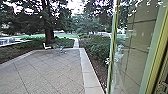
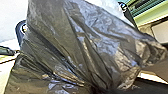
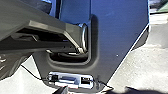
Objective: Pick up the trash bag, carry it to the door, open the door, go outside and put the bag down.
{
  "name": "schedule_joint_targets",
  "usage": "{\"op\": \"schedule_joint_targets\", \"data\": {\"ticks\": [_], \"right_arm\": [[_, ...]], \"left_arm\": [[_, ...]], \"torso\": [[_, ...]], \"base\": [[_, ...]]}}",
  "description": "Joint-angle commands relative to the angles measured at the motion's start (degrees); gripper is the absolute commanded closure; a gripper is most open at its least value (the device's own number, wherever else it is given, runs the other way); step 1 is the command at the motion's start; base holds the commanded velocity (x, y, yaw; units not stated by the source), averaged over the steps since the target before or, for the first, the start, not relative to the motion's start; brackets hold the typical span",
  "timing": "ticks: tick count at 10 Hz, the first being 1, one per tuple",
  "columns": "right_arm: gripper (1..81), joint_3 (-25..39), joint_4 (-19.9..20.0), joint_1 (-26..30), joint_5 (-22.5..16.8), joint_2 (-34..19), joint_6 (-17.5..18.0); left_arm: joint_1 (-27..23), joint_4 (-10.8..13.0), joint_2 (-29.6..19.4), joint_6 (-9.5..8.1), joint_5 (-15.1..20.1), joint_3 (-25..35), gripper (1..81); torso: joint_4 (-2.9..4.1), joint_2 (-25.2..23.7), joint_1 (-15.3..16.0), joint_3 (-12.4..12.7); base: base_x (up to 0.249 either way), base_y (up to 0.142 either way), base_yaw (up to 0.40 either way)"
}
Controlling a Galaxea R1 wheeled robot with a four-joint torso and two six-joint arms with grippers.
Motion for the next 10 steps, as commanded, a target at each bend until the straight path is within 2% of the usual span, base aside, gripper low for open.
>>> {"op": "schedule_joint_targets", "data": {"ticks": [1,10], "right_arm": [[1.0,0.3,0.5,2.8,-3.4,0.3,-0.2],[1.0,0.2,0.5,2.7,-3.5,0.3,-0.2]], "left_arm": [[-3.1,-0.3,0.2,0.29,4.1,0.4,81.1],[-3.1,-0.4,0.2,0.29,4.1,0.4,81.1]], "torso": [[0.00,0.0,0.0,0.0],[0.00,0.0,-0.1,0.0]], "base": [[0.092,0.000,0.000],[0.112,0.000,0.000]]}}
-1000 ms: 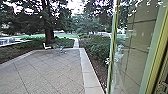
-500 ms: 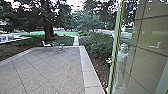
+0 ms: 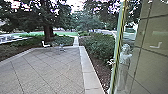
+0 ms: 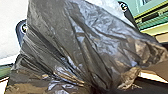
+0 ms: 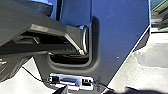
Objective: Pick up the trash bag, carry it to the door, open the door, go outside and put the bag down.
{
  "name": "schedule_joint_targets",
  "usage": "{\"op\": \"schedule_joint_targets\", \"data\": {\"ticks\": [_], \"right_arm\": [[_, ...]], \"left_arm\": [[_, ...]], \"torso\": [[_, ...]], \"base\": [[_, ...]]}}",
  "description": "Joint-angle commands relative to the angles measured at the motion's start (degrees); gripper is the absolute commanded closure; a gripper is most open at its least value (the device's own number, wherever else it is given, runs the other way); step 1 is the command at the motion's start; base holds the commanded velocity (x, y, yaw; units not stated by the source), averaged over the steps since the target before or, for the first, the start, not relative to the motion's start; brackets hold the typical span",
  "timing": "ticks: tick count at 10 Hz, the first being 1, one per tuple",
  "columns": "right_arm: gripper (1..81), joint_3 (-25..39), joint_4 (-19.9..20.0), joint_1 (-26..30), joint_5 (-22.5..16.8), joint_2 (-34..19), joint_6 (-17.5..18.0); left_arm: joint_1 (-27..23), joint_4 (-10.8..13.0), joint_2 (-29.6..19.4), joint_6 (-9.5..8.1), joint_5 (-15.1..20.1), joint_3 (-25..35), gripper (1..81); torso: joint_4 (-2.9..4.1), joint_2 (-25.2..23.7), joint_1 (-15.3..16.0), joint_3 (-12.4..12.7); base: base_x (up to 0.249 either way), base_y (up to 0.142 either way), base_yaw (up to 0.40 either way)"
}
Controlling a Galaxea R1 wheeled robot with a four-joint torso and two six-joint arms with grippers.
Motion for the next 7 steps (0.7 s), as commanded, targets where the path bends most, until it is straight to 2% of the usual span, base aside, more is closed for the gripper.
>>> {"op": "schedule_joint_targets", "data": {"ticks": [1,7], "right_arm": [[1.0,0.1,0.5,2.7,-3.5,0.3,-0.2],[1.0,0.1,0.5,2.7,-3.5,0.3,-0.2]], "left_arm": [[-3.2,-0.4,0.1,0.29,4.1,0.4,81.1],[-3.2,-0.5,0.1,0.29,4.1,0.4,81.1]], "torso": [[0.00,0.0,0.0,0.0],[0.00,0.0,0.0,0.0]], "base": [[0.120,0.000,0.000],[0.120,0.000,0.000]]}}
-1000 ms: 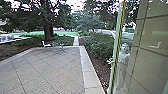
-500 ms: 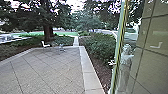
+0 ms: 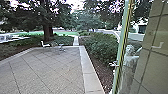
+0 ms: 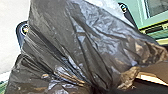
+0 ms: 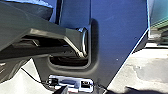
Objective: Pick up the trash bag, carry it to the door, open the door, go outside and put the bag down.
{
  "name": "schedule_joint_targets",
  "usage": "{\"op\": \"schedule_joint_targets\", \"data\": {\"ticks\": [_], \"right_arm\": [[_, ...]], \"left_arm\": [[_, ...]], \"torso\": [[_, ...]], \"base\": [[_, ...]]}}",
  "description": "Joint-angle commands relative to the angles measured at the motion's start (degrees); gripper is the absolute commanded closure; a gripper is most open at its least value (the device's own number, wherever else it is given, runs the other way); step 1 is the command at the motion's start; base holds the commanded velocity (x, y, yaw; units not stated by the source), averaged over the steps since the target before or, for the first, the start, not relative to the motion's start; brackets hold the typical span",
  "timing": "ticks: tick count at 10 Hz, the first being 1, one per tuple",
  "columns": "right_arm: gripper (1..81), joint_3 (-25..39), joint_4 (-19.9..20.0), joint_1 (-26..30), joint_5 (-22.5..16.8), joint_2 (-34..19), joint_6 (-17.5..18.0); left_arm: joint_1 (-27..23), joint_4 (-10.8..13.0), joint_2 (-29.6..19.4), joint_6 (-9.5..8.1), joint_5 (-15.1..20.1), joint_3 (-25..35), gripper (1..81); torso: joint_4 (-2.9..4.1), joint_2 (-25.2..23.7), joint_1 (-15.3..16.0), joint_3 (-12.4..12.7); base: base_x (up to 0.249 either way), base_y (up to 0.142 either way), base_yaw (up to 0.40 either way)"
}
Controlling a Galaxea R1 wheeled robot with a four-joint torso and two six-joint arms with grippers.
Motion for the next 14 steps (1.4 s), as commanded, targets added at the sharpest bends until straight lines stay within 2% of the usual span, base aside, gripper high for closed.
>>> {"op": "schedule_joint_targets", "data": {"ticks": [1,12,14], "right_arm": [[1.0,0.2,0.5,2.4,-3.6,0.3,-0.2],[1.0,0.3,0.5,2.3,-3.6,0.3,-0.2],[1.0,0.3,0.5,2.3,-3.6,0.3,-0.2]], "left_arm": [[-2.9,-0.5,0.2,0.29,4.1,0.4,81.1],[-2.9,-0.5,0.1,0.29,4.1,0.4,81.1],[-2.9,-0.5,0.1,0.29,4.1,0.4,81.1]], "torso": [[0.00,0.0,0.0,0.0],[0.00,0.0,0.0,0.0],[0.00,0.0,0.0,0.0]], "base": [[0.121,0.000,0.000],[0.121,0.000,0.000],[0.121,0.064,0.000]]}}
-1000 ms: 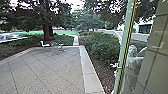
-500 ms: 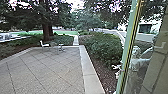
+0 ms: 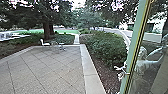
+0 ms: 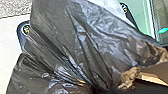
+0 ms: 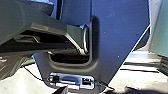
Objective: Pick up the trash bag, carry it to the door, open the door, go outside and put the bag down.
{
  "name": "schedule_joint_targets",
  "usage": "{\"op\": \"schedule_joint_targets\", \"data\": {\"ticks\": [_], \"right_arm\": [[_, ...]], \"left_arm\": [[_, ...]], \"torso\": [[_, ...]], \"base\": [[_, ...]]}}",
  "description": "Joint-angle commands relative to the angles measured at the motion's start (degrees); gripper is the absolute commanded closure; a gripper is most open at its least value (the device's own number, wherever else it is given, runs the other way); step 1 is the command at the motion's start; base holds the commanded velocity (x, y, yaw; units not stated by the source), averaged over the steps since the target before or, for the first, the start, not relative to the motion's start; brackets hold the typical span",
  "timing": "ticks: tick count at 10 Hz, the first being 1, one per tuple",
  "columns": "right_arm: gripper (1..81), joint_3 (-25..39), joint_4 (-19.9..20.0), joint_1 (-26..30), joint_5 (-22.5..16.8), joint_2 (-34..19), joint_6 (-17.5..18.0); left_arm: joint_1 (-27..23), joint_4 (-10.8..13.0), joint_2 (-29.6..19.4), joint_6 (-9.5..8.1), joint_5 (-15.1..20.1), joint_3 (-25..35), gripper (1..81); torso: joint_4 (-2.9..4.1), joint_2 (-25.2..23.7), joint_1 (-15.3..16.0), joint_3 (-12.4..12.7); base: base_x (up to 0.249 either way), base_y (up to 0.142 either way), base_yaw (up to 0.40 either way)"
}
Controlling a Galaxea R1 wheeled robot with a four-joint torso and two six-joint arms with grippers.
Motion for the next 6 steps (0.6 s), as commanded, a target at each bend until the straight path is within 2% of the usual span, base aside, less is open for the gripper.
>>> {"op": "schedule_joint_targets", "data": {"ticks": [1,6], "right_arm": [[1.0,0.2,0.5,2.6,-3.3,0.2,-0.2],[1.0,0.2,0.5,2.7,-3.3,0.2,-0.2]], "left_arm": [[-2.7,-0.5,0.3,0.29,4.3,0.4,81.1],[-2.7,-0.5,0.3,0.29,4.4,0.4,81.1]], "torso": [[0.00,0.0,0.0,0.0],[0.00,0.1,0.1,0.0]], "base": [[0.121,0.067,0.000],[0.121,0.067,0.000]]}}
